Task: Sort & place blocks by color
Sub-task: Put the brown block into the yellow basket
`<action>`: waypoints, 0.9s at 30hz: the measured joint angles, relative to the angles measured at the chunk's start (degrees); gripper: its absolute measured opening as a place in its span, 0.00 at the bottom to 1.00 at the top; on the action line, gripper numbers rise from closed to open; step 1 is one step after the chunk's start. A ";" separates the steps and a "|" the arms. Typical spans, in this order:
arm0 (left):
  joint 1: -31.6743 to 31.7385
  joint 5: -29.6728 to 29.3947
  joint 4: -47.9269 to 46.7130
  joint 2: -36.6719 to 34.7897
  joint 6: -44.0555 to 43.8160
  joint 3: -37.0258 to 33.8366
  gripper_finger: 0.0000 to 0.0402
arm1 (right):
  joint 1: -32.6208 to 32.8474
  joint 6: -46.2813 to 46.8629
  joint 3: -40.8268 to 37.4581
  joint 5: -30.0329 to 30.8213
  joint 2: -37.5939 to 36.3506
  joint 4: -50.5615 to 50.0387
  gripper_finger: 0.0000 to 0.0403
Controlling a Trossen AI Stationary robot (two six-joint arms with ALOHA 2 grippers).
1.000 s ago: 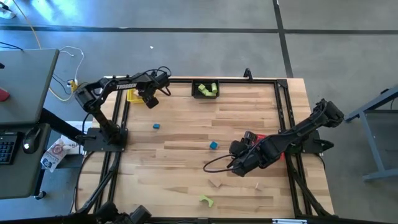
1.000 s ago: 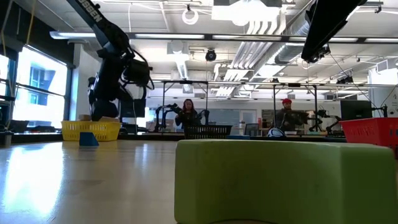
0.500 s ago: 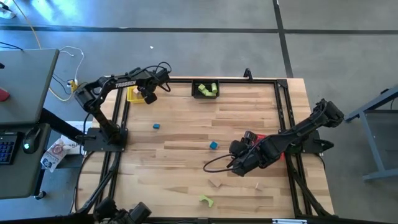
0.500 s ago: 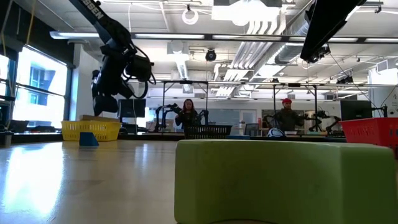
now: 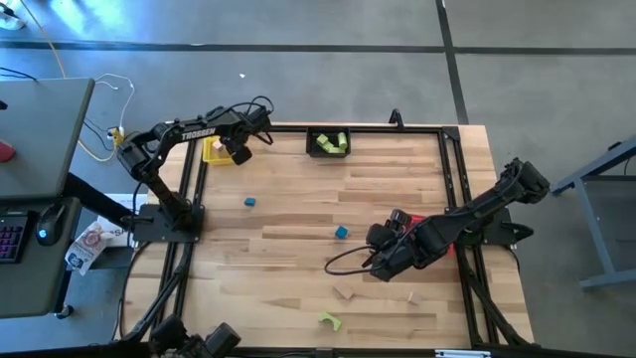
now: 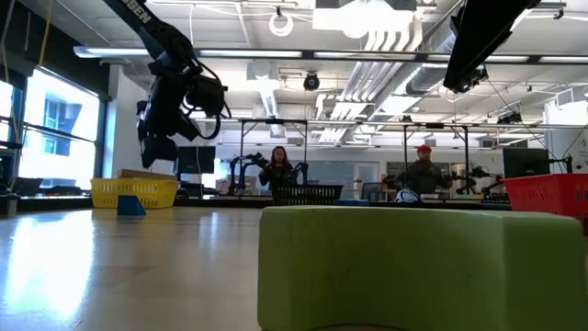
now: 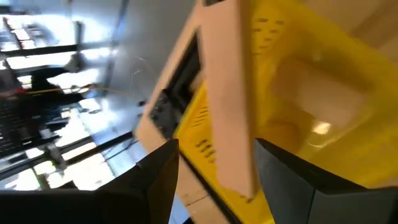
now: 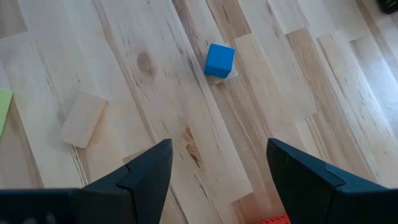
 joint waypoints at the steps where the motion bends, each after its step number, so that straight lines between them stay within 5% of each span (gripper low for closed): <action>1: 0.00 1.44 -0.04 -0.04 0.00 -0.02 0.47 | 0.00 0.00 0.00 0.02 0.00 0.02 0.61; 27: 0.48 -3.54 1.09 4.44 -0.47 -0.81 0.47 | 0.00 -0.20 0.00 1.73 0.00 -0.02 0.61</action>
